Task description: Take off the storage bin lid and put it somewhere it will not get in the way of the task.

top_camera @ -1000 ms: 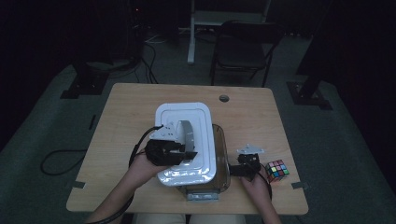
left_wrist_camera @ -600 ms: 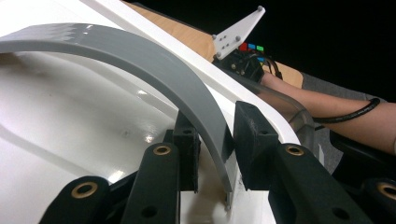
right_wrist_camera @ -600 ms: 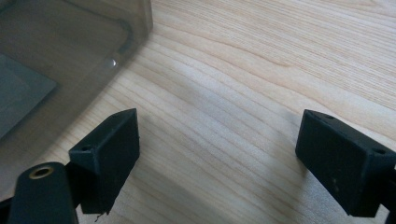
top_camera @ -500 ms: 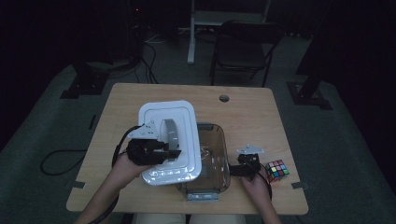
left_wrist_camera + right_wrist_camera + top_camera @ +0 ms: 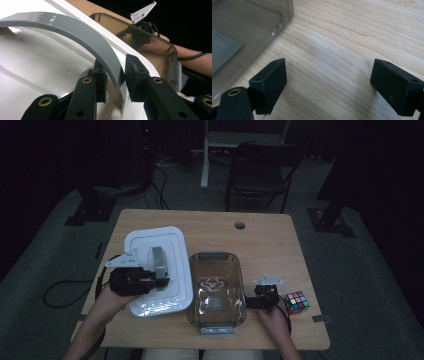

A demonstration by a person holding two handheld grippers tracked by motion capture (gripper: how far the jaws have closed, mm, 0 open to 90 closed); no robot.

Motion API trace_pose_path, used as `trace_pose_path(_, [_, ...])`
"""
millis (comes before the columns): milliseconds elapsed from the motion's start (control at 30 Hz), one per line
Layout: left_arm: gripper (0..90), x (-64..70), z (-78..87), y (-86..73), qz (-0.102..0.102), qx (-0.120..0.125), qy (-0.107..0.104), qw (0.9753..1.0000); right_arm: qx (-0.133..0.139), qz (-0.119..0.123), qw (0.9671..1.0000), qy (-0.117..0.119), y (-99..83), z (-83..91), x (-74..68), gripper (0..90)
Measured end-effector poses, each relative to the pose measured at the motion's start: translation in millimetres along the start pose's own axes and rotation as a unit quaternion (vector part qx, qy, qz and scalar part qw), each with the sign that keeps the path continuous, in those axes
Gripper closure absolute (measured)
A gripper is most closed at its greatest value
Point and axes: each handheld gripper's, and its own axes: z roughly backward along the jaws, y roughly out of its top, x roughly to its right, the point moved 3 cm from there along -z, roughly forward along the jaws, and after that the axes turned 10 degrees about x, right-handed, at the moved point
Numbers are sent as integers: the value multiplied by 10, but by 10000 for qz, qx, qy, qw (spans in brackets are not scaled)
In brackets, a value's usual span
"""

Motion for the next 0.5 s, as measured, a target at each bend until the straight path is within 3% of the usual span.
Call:
trace_pose_path(133, [727, -148, 74, -130, 155, -46, 159, 9997, -3, 6, 10000, 0, 0, 0, 1, 135])
trace_pose_path(333, [728, -269, 49, -322, 320, -40, 150, 9994, -2, 6, 10000, 1, 0, 0, 1, 134])
trace_pose_path(433, [727, -325, 6, -413, 380, -52, 64, 9992, -2, 6, 10000, 0, 0, 0, 1, 135])
trace_pose_path(500, [728, -338, -27, -470, 312, 11, -157, 9994, -3, 7, 10000, -1, 0, 0, 1, 134])
